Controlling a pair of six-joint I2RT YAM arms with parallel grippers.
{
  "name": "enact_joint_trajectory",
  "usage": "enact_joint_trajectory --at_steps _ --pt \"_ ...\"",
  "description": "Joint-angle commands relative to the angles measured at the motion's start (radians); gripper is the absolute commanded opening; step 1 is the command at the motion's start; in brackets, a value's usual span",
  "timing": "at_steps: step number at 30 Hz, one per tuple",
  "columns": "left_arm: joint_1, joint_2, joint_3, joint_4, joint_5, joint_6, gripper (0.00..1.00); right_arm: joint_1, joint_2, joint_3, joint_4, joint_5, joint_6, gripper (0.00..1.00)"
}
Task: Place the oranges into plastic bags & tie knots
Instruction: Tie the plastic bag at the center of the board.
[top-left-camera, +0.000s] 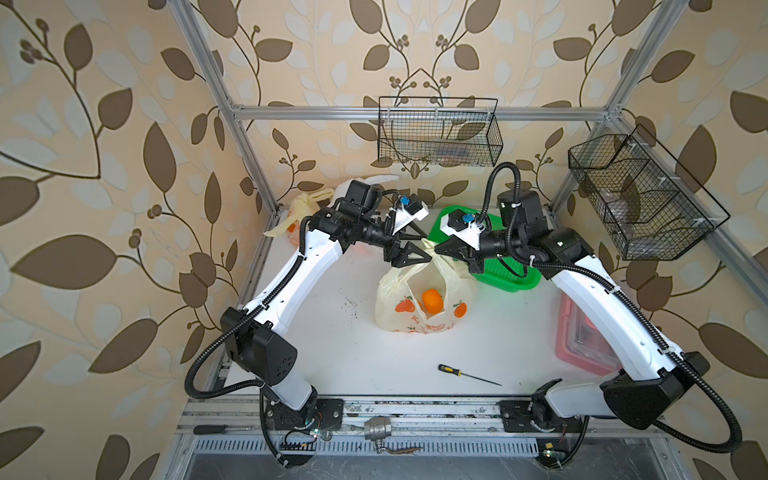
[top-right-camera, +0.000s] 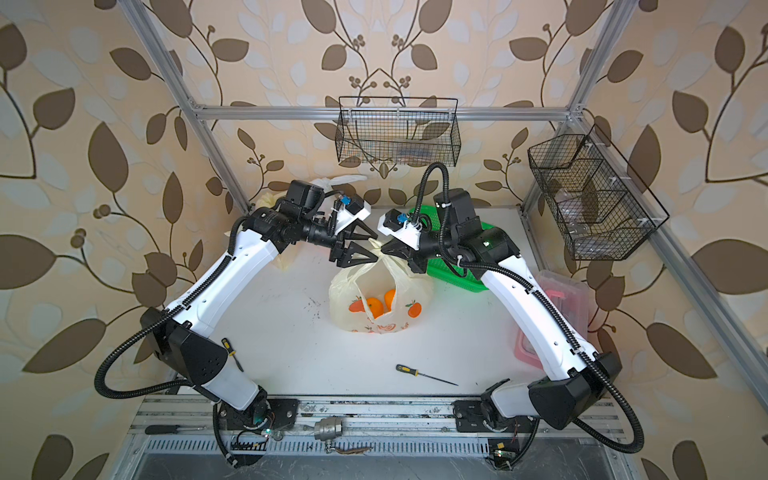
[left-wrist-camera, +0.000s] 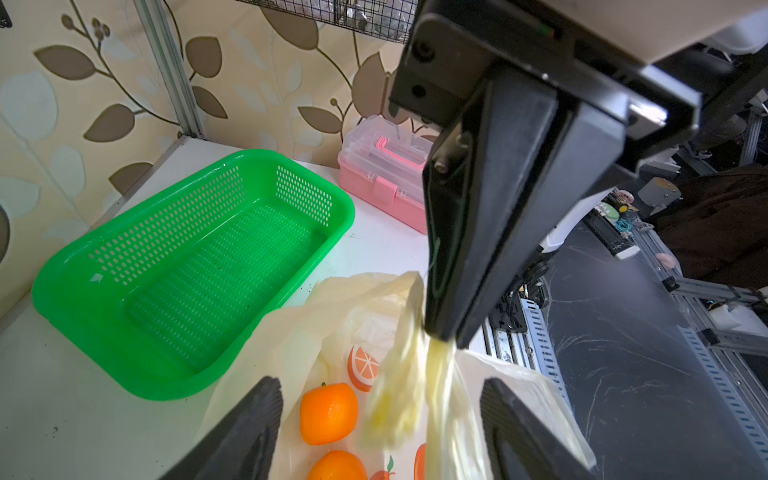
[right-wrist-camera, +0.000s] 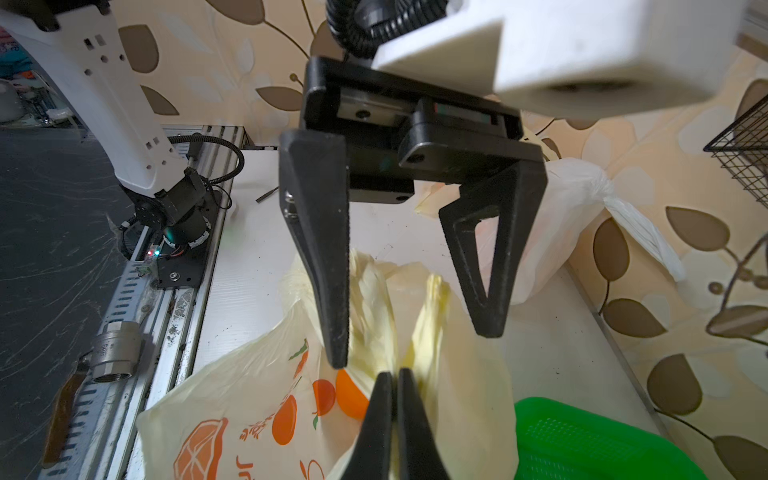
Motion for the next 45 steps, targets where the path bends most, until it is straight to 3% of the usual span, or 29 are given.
enact_joint_trajectory --at_steps 1,10,15,16,26,33,39,45 --pt "-0.013 -0.045 -0.009 0.129 0.008 -0.075 0.79 -0.004 -0.026 -0.021 -0.013 -0.032 0.056 0.0" --pt "-0.016 -0.036 -0.026 0.152 0.023 -0.101 0.78 -0.006 -0.042 -0.039 -0.011 -0.014 0.085 0.0" --pt "-0.016 -0.07 -0.063 0.149 0.005 -0.115 0.99 -0.002 -0.027 -0.033 -0.027 -0.023 0.086 0.0" --pt "-0.016 -0.081 -0.077 0.159 -0.003 -0.125 0.99 0.0 -0.021 -0.027 -0.037 -0.02 0.084 0.0" --pt "-0.018 -0.115 -0.132 0.145 -0.008 -0.132 0.91 0.003 -0.003 -0.013 -0.043 -0.009 0.092 0.0" --pt "-0.047 -0.124 -0.13 0.136 -0.128 -0.122 0.9 0.004 0.004 -0.007 -0.05 0.0 0.098 0.0" --pt "-0.068 -0.125 -0.115 0.124 -0.192 -0.106 0.82 0.003 0.006 -0.002 -0.049 0.008 0.105 0.0" --pt "-0.089 -0.129 -0.109 0.138 -0.243 -0.103 0.84 0.003 0.007 0.004 -0.053 0.004 0.106 0.0"
